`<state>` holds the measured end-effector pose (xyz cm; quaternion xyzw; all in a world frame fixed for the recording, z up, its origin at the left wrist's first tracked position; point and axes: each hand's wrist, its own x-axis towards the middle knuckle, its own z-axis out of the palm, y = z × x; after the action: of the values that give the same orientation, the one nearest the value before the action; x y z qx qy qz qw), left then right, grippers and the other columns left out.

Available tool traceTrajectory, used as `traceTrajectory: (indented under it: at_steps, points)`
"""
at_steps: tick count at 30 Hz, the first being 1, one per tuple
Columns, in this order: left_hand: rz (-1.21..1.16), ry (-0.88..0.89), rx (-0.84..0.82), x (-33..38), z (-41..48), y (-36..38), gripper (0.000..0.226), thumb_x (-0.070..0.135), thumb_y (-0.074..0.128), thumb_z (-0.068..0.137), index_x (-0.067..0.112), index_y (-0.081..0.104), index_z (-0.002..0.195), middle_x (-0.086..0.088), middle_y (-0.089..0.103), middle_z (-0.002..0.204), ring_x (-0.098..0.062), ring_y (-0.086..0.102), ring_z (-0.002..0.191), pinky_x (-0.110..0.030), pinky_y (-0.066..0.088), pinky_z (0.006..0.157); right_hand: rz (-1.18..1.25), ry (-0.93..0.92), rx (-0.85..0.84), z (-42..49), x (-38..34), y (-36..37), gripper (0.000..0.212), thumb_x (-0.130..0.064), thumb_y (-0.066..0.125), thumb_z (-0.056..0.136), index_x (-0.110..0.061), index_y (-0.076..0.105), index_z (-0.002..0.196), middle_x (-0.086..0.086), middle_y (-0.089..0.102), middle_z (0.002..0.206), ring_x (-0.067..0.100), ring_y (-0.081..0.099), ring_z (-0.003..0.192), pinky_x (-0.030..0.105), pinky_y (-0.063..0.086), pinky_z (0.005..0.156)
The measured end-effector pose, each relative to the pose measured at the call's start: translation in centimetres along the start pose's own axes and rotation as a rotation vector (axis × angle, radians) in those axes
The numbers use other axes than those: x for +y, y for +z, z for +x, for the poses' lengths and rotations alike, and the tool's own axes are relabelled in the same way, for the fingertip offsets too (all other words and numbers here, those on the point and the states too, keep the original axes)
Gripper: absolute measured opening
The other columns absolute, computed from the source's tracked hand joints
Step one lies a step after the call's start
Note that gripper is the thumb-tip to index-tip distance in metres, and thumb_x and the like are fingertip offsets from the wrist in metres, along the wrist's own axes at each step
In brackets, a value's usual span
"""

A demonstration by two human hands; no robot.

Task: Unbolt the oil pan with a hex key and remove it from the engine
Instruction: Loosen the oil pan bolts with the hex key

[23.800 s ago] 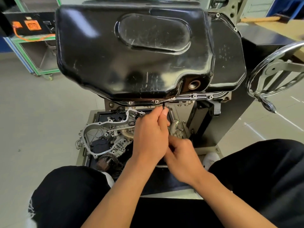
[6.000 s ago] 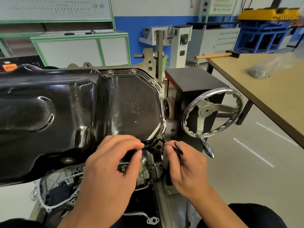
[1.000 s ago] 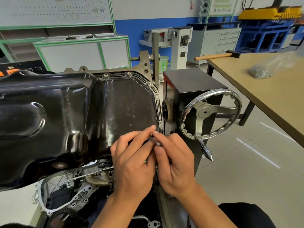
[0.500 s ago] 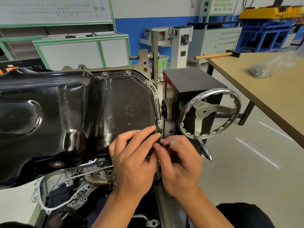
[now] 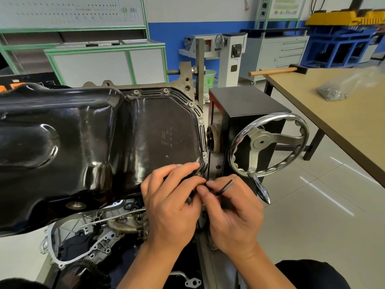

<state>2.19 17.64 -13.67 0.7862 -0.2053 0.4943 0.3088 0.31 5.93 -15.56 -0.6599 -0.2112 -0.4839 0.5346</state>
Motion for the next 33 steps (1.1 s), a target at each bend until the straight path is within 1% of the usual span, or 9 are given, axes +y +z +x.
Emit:
traceTrajectory:
  at_steps: [4, 6, 9, 13, 17, 21, 26, 30, 33]
  points:
    - [0.026, 0.019, -0.055, 0.2, 0.0, -0.3, 0.017, 0.026, 0.063, 0.092, 0.029, 0.077, 0.101, 0.019, 0.066, 0.12, -0.012, 0.055, 0.11, -0.031, 0.032, 0.095, -0.005, -0.035, -0.049, -0.1, 0.3, 0.0, 0.02, 0.001, 0.069, 0.087, 0.001, 0.072, 0.107, 0.004, 0.068, 0.094, 0.013, 0.065, 0.087, 0.022, 0.05, 0.079]
    - [0.029, 0.037, -0.095, 0.2, 0.0, -0.5, 0.023, 0.029, 0.054, 0.098, 0.029, 0.077, 0.097, 0.021, 0.063, 0.124, -0.012, 0.054, 0.112, -0.03, 0.029, 0.096, -0.014, -0.048, -0.076, -0.2, 0.2, 0.3, 0.025, 0.001, 0.061, 0.091, 0.002, 0.066, 0.115, 0.001, 0.062, 0.1, 0.007, 0.061, 0.094, 0.019, 0.047, 0.083]
    - [0.007, 0.038, -0.09, 0.1, 0.0, -0.7, 0.022, 0.022, 0.056, 0.095, 0.025, 0.078, 0.092, 0.02, 0.065, 0.12, -0.012, 0.056, 0.112, -0.032, 0.033, 0.095, -0.012, -0.034, -0.084, -0.4, 0.0, 0.6, 0.026, -0.004, 0.06, 0.094, 0.003, 0.063, 0.12, 0.001, 0.058, 0.101, 0.006, 0.059, 0.095, 0.018, 0.047, 0.084]
    - [-0.027, 0.021, -0.009, 0.2, 0.0, -0.4, 0.012, 0.016, 0.069, 0.086, 0.022, 0.079, 0.083, 0.014, 0.071, 0.108, -0.015, 0.061, 0.106, -0.036, 0.037, 0.09, -0.03, 0.005, -0.02, 0.0, -0.2, 0.0, 0.018, -0.021, 0.072, 0.091, -0.008, 0.064, 0.101, -0.001, 0.06, 0.091, 0.012, 0.059, 0.081, 0.018, 0.047, 0.075]
    - [-0.005, -0.02, 0.015, 0.7, 0.3, -0.1, 0.008, 0.016, 0.074, 0.08, 0.023, 0.077, 0.077, 0.015, 0.072, 0.106, -0.016, 0.061, 0.102, -0.036, 0.037, 0.087, -0.025, -0.03, -0.005, 0.2, -0.1, -0.4, 0.01, -0.005, 0.074, 0.082, -0.002, 0.07, 0.091, 0.009, 0.066, 0.089, 0.01, 0.064, 0.084, 0.018, 0.05, 0.077]
    - [0.017, 0.031, -0.069, 0.3, 0.2, -0.6, 0.017, 0.021, 0.066, 0.089, 0.028, 0.078, 0.1, 0.019, 0.066, 0.12, -0.013, 0.058, 0.11, -0.035, 0.035, 0.092, -0.027, -0.046, -0.047, 0.0, -0.1, -0.2, 0.017, -0.001, 0.065, 0.089, 0.0, 0.069, 0.105, 0.012, 0.065, 0.099, 0.012, 0.065, 0.097, 0.021, 0.051, 0.086]
    - [-0.004, 0.008, -0.052, 0.5, 0.1, -0.7, 0.015, 0.02, 0.065, 0.091, 0.025, 0.078, 0.089, 0.018, 0.07, 0.111, -0.012, 0.058, 0.109, -0.037, 0.038, 0.091, -0.054, -0.013, -0.062, -0.1, -0.3, 0.2, 0.025, -0.01, 0.061, 0.095, -0.002, 0.062, 0.119, 0.008, 0.059, 0.104, 0.011, 0.06, 0.099, 0.021, 0.048, 0.086]
    - [-0.036, -0.005, 0.012, 0.5, 0.1, -0.4, 0.009, 0.013, 0.076, 0.079, 0.021, 0.079, 0.082, 0.014, 0.073, 0.103, -0.014, 0.061, 0.104, -0.039, 0.04, 0.089, -0.067, -0.036, -0.009, 0.5, -0.1, -0.4, 0.02, -0.006, 0.075, 0.082, -0.003, 0.069, 0.101, 0.006, 0.065, 0.094, 0.008, 0.063, 0.089, 0.017, 0.049, 0.08]
    - [-0.017, -0.018, 0.03, 0.6, 0.1, -0.1, 0.011, 0.011, 0.078, 0.077, 0.02, 0.079, 0.083, 0.013, 0.073, 0.102, -0.015, 0.063, 0.103, -0.04, 0.041, 0.089, -0.066, -0.063, -0.011, 0.6, -0.2, -0.6, 0.014, -0.004, 0.075, 0.082, -0.005, 0.07, 0.095, 0.006, 0.068, 0.092, 0.009, 0.067, 0.089, 0.019, 0.052, 0.081]
